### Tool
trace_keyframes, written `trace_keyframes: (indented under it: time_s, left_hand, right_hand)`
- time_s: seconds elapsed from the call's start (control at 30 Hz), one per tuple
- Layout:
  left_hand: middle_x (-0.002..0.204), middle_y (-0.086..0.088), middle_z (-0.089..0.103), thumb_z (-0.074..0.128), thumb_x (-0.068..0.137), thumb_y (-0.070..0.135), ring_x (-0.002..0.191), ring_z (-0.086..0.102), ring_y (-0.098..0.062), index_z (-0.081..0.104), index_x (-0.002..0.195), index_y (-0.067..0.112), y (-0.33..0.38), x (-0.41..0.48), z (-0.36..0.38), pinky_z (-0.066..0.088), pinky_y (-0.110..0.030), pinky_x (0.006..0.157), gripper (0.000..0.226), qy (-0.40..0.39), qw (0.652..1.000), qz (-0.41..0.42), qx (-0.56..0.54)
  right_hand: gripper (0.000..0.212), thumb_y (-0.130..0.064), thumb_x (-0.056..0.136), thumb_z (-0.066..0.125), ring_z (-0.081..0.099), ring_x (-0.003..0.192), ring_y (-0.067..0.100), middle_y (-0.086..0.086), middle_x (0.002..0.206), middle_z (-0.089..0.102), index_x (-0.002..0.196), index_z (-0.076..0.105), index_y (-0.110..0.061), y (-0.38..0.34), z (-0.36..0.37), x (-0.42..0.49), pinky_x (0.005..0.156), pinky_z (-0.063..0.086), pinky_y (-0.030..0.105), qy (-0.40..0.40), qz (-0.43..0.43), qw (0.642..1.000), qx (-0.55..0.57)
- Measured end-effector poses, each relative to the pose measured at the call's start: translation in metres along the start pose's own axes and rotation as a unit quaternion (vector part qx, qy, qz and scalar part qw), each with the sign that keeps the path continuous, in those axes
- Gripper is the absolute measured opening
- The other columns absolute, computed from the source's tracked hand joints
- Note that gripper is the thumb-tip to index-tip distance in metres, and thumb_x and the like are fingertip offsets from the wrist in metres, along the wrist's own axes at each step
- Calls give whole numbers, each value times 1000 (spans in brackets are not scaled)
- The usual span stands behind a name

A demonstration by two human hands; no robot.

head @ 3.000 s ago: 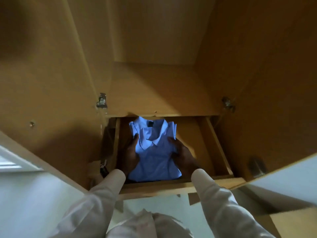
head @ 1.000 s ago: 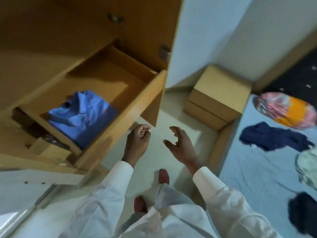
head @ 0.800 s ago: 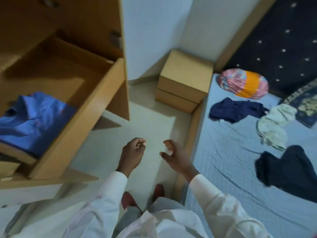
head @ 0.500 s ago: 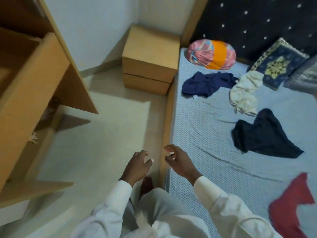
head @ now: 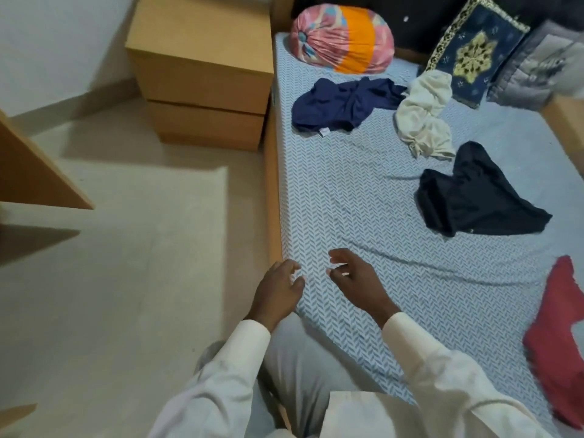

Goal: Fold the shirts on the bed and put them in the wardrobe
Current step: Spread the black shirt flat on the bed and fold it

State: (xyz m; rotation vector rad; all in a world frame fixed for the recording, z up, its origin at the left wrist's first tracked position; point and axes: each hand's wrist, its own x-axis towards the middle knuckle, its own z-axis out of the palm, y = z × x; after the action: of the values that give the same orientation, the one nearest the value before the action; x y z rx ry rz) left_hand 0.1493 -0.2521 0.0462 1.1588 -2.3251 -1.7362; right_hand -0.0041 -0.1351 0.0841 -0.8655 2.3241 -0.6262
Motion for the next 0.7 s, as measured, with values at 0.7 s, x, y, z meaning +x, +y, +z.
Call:
trace_keyframes:
  time_s: [0.7]
  left_hand:
    - [154,-13,14,75,77,47,137,19,-44,26,149,28,87,124,245,42,-54,102,89,-74,890,-35,449]
  right_hand:
    - [57,-28,94,61,20,147,34,11,164,8,147,42,-23,286,-186,165,112,33,44,26,66,983,-168]
